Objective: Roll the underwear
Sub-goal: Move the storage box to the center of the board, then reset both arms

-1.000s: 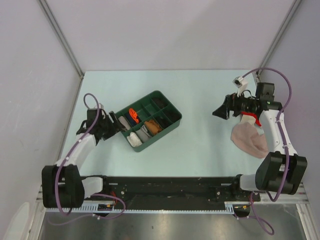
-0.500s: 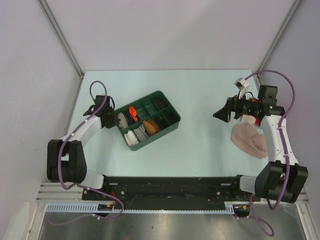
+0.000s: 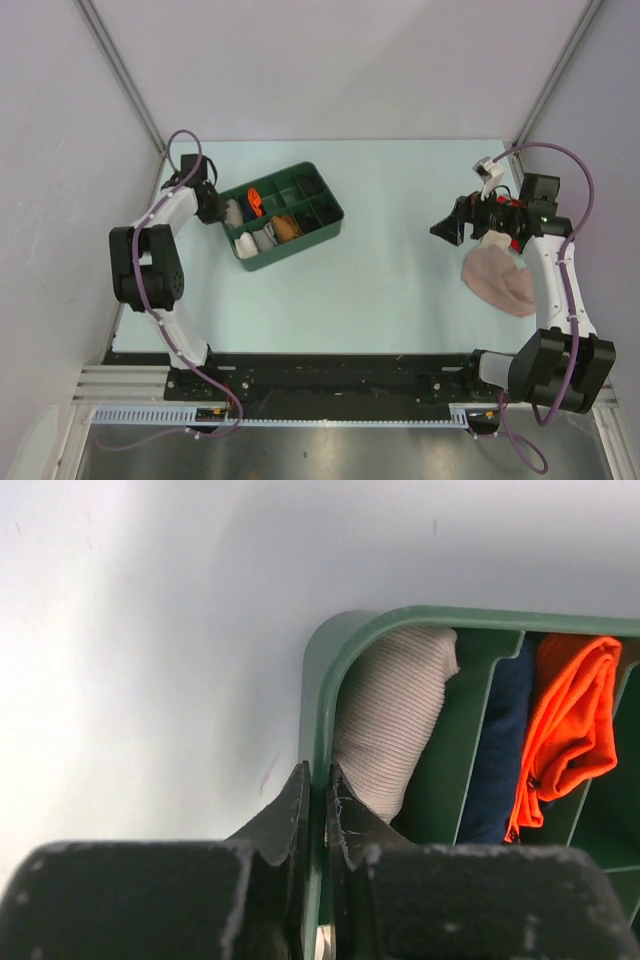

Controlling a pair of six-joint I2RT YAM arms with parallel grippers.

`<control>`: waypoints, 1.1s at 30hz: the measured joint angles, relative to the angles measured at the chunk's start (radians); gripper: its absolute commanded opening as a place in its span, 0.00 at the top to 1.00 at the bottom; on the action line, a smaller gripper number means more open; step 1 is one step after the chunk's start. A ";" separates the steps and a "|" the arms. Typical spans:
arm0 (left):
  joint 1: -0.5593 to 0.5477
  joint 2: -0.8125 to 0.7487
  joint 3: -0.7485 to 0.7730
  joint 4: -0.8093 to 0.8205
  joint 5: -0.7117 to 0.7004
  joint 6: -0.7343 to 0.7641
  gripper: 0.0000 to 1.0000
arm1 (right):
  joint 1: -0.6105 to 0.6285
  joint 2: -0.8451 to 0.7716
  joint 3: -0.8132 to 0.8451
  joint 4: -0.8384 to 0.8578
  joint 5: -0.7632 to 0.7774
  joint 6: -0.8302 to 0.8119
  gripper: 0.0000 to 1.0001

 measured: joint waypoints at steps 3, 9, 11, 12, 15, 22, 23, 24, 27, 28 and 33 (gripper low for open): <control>0.041 0.056 0.066 0.000 0.009 -0.002 0.95 | -0.011 -0.001 -0.001 0.006 0.003 0.000 0.00; 0.110 0.168 0.217 -0.014 0.027 0.003 0.62 | -0.016 -0.001 -0.010 0.009 0.014 0.000 0.00; 0.124 0.189 0.253 -0.019 0.029 0.012 0.49 | -0.016 -0.002 -0.011 0.011 0.025 0.000 0.01; 0.131 0.193 0.268 -0.021 0.031 0.018 0.39 | -0.016 -0.005 -0.014 0.014 0.032 0.003 0.00; 0.151 0.191 0.287 -0.020 0.042 0.043 0.24 | -0.016 -0.024 -0.022 0.029 0.077 0.021 0.00; 0.202 0.003 0.159 0.027 0.133 0.115 0.00 | -0.016 -0.122 -0.026 0.107 0.259 0.097 0.00; 0.206 -0.055 0.122 0.040 0.150 0.125 0.00 | -0.016 -0.142 -0.026 0.121 0.291 0.112 0.00; 0.209 -0.123 0.084 0.053 0.168 0.133 0.00 | -0.016 -0.160 -0.026 0.137 0.323 0.128 0.00; 0.209 -0.327 -0.014 0.105 0.228 0.149 0.00 | -0.018 -0.206 -0.026 0.180 0.422 0.180 0.00; 0.209 -0.412 -0.053 0.127 0.254 0.154 0.00 | -0.019 -0.219 -0.026 0.193 0.456 0.195 0.00; 0.208 -0.747 -0.222 0.225 0.378 0.165 0.00 | -0.022 -0.261 -0.026 0.196 0.555 0.230 0.00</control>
